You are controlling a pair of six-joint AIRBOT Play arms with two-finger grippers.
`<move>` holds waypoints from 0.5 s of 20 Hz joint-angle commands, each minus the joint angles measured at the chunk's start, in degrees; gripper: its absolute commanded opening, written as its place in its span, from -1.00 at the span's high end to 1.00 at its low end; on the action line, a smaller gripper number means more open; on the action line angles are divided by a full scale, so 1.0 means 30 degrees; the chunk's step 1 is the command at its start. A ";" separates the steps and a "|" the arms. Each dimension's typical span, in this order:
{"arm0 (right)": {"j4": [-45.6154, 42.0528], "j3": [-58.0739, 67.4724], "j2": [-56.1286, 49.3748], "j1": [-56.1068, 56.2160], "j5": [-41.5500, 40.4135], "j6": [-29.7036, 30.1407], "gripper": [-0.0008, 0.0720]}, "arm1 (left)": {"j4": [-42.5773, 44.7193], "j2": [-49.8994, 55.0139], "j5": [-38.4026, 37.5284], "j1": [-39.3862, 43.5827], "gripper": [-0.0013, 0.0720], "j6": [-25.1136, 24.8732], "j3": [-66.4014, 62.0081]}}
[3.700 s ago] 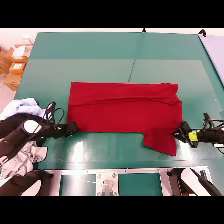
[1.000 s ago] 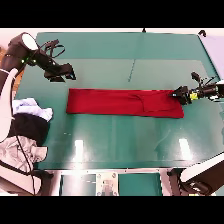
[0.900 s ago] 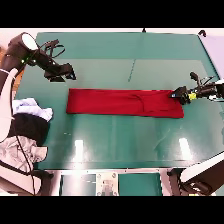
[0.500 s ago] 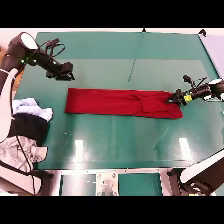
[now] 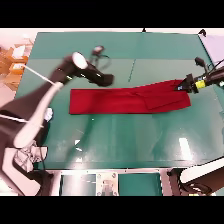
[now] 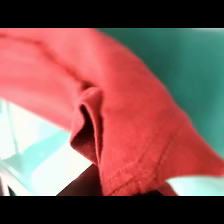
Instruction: Fold the shirts.
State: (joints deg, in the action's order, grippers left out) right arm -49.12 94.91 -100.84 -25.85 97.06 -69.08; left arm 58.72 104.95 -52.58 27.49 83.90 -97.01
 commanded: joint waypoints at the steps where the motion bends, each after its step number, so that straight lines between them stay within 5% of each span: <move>1: 0.0058 0.0816 0.2164 0.0656 0.1683 -0.1574 0.92 | -0.1086 0.2455 0.3424 0.2871 0.90 -0.0131 -0.0306; 10: 0.0168 0.2892 0.4051 0.3067 0.1996 -0.3286 0.92 | -0.4998 0.6586 0.3563 0.4350 0.90 -0.0138 -0.4233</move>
State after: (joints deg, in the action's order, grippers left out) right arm -48.56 102.28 -89.54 -18.31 102.85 -77.49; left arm 47.37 121.97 -42.02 39.62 83.50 -107.22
